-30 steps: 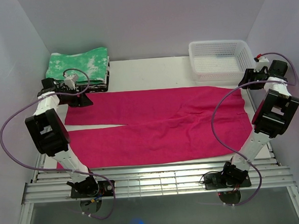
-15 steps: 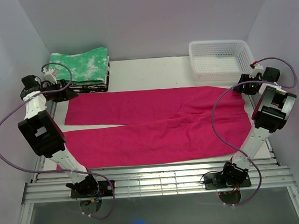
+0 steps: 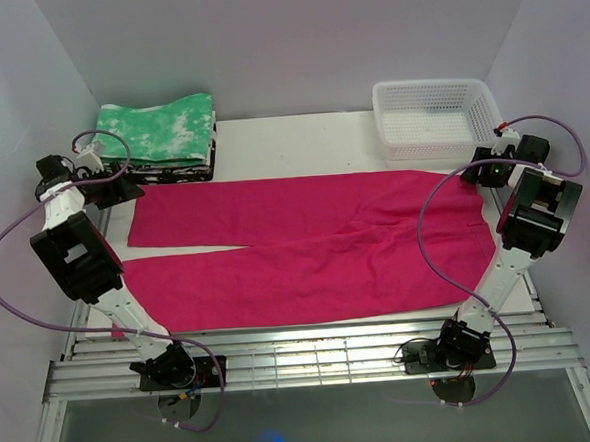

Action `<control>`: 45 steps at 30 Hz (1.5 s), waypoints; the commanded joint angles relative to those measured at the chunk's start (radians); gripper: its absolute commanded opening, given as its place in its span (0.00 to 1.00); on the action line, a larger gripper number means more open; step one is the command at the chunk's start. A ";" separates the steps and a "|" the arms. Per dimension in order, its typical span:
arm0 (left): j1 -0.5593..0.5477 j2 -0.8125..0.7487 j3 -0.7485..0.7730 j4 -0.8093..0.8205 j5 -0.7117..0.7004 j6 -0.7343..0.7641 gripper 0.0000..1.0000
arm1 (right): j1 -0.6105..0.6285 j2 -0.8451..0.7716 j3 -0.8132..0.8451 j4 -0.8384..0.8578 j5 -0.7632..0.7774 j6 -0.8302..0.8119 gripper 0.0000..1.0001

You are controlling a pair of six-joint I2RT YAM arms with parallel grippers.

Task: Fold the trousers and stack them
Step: Flatten the trousers out, then fold the trousers

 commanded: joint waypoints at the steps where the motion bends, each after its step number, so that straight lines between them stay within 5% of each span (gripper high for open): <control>1: 0.019 0.019 0.064 0.007 -0.016 -0.020 0.80 | 0.004 0.037 0.035 0.008 -0.010 0.014 0.59; 7: 0.033 0.102 0.124 -0.005 -0.021 -0.012 0.84 | 0.006 0.037 0.034 0.001 -0.081 0.010 0.19; 10: 0.033 0.136 0.164 0.042 -0.012 -0.047 0.86 | 0.007 0.025 0.038 -0.010 -0.113 -0.002 0.08; 21: 0.003 0.326 0.205 0.371 -0.021 -0.135 0.80 | 0.006 -0.003 0.068 -0.071 -0.192 -0.079 0.08; 33: -0.039 0.467 0.313 0.411 0.070 -0.182 0.70 | 0.007 -0.006 0.130 -0.140 -0.208 -0.124 0.08; 45: -0.039 0.378 0.164 0.340 0.169 -0.101 0.60 | 0.009 -0.006 0.153 -0.177 -0.239 -0.137 0.08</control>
